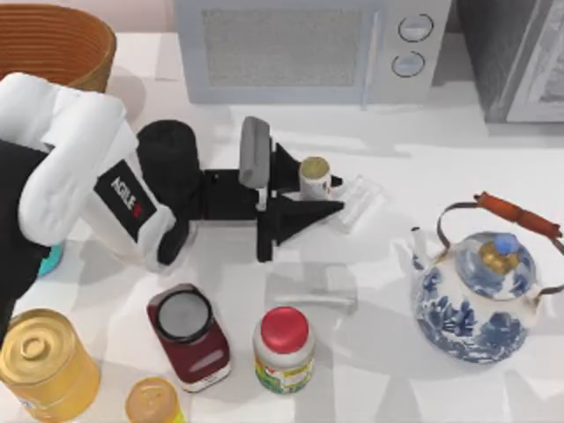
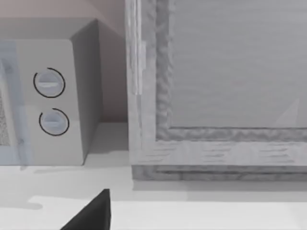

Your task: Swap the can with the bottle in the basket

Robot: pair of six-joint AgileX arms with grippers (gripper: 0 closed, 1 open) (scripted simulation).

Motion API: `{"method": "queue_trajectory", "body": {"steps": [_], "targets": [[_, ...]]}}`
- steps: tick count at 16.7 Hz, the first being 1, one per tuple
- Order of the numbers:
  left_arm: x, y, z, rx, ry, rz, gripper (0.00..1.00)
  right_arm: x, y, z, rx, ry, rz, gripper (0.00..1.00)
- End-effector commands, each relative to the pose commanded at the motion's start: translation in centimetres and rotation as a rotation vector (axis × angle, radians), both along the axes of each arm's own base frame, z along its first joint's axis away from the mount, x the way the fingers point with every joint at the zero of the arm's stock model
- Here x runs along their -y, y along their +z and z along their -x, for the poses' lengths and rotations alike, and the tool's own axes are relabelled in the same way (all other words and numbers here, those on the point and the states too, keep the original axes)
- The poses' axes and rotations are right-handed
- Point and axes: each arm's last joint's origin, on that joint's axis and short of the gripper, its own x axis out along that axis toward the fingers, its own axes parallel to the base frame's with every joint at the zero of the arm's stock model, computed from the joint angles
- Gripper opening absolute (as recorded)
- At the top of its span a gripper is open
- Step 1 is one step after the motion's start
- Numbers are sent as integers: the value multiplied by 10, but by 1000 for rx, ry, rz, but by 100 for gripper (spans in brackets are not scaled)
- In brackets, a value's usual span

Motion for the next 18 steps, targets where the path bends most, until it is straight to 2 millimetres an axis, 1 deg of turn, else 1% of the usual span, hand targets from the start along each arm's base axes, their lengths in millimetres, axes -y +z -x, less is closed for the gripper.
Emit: {"method": "queue_trajectory", "body": {"steps": [13, 14, 18], "targets": [[0, 0, 0, 0, 0, 0, 98, 0, 0, 0, 0, 0, 0, 100], [0, 0, 0, 0, 0, 0, 100, 0, 0, 0, 0, 0, 0, 100], [0, 0, 0, 0, 0, 0, 100, 0, 0, 0, 0, 0, 0, 100]]}}
